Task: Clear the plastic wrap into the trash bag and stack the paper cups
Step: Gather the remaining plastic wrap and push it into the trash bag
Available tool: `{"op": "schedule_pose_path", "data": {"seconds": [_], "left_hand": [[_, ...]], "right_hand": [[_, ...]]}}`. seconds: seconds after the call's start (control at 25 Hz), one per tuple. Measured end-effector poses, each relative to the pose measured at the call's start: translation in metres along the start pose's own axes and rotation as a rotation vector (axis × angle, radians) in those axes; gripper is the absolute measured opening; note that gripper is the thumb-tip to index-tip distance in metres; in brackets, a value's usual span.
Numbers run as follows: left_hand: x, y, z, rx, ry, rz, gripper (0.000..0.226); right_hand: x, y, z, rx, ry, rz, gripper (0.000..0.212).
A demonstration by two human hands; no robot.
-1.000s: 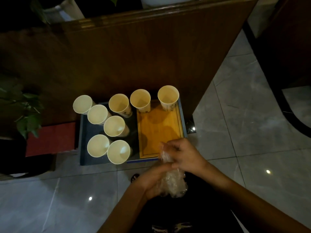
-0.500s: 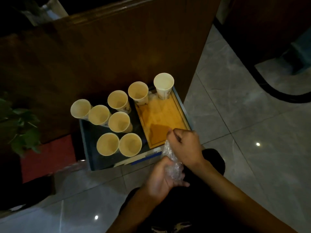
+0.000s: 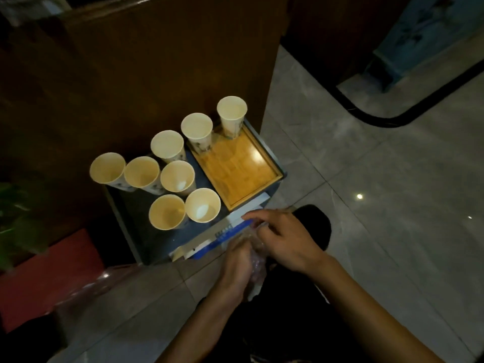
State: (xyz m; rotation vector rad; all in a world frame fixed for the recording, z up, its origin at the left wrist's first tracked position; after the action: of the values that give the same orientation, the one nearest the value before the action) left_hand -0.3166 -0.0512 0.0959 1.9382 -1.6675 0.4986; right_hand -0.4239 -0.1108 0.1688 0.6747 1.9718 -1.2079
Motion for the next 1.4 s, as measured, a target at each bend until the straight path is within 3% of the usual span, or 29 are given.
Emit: {"op": "schedule_pose_path", "data": {"seconds": [0.12, 0.28, 0.36, 0.48, 0.56, 0.72, 0.84, 1.04, 1.16, 1.28, 1.4], "left_hand": [[0.009, 0.015, 0.004, -0.140, 0.056, -0.010, 0.033], [0.008, 0.055, -0.011, -0.264, 0.003, -0.181, 0.043], [0.005, 0.068, -0.014, -0.313, -0.024, -0.317, 0.045], [0.009, 0.085, -0.016, -0.367, -0.007, -0.399, 0.047], [0.009, 0.105, -0.012, -0.360, 0.000, -0.382, 0.054], [0.006, 0.140, -0.010, -0.292, -0.034, -0.374, 0.078], [0.003, 0.163, -0.015, -0.262, -0.018, -0.284, 0.089], [0.000, 0.194, -0.016, -0.314, 0.014, -0.026, 0.060], [0.000, 0.212, -0.017, -0.353, 0.019, 0.072, 0.046], [-0.003, 0.229, -0.016, -0.366, 0.052, 0.095, 0.051], [-0.010, 0.240, -0.016, -0.407, 0.049, 0.151, 0.039]], "right_hand": [[-0.001, 0.006, -0.023, 0.150, -0.051, 0.051, 0.038], [0.024, 0.002, -0.042, 0.416, 0.118, 0.236, 0.042], [0.038, -0.003, -0.047, 0.451, 0.192, 0.326, 0.040], [0.047, -0.016, -0.058, 0.502, 0.157, 0.319, 0.039], [0.052, -0.027, -0.065, 0.548, 0.132, 0.242, 0.041], [0.069, -0.054, -0.076, 0.694, 0.165, 0.112, 0.023], [0.083, -0.074, -0.083, 0.772, 0.154, 0.077, 0.029], [0.111, -0.097, -0.088, 0.784, 0.189, 0.097, 0.034], [0.126, -0.104, -0.094, 0.792, 0.238, 0.319, 0.039], [0.136, -0.113, -0.101, 0.821, 0.264, 0.528, 0.043], [0.146, -0.122, -0.107, 0.845, 0.306, 0.641, 0.040]]}}
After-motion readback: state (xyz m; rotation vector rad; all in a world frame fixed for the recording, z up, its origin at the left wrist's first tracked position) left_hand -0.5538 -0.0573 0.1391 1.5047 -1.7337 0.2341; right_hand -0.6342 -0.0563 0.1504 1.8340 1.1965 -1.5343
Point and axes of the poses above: each hand's wrist, its own z-axis towards the middle knuckle, its own y-axis out of the palm, x = y × z, the point moved 6 cm from there along z, towards the middle knuckle, and after that the axes turned 1 degree about -y, right-handed, at the moved point
